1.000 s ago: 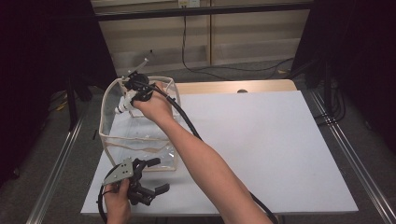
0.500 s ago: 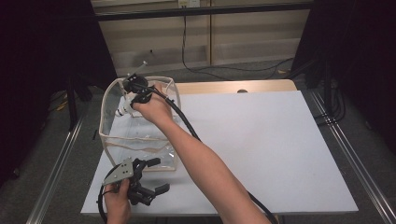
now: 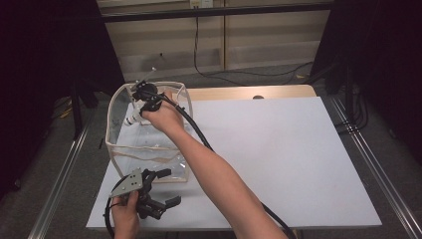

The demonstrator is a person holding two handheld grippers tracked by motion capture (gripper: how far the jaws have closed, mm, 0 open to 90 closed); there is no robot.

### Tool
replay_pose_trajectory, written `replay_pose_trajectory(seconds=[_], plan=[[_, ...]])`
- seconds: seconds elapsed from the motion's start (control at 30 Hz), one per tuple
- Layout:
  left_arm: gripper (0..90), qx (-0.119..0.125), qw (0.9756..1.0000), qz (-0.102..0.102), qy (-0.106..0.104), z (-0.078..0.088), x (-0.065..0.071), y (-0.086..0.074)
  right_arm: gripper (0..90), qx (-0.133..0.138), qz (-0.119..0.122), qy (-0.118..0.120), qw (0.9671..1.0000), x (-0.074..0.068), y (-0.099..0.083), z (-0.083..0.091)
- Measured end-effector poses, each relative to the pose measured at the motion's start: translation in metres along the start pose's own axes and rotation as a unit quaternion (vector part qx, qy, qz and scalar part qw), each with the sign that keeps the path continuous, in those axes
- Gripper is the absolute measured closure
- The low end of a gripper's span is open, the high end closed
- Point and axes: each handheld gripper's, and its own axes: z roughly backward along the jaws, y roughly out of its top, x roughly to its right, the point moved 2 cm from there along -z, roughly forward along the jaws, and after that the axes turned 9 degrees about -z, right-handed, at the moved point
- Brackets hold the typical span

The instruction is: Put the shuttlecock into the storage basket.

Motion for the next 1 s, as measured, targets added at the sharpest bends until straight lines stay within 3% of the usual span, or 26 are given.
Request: replay_pose_trajectory(seconds=[1.0], plan=[[2.9, 0.001, 1.0000, 0.000, -0.002, -0.001, 0.000, 0.000, 87.3, -0.021, 0.007, -0.010, 0.9997, 0.005, -0.006, -0.016]])
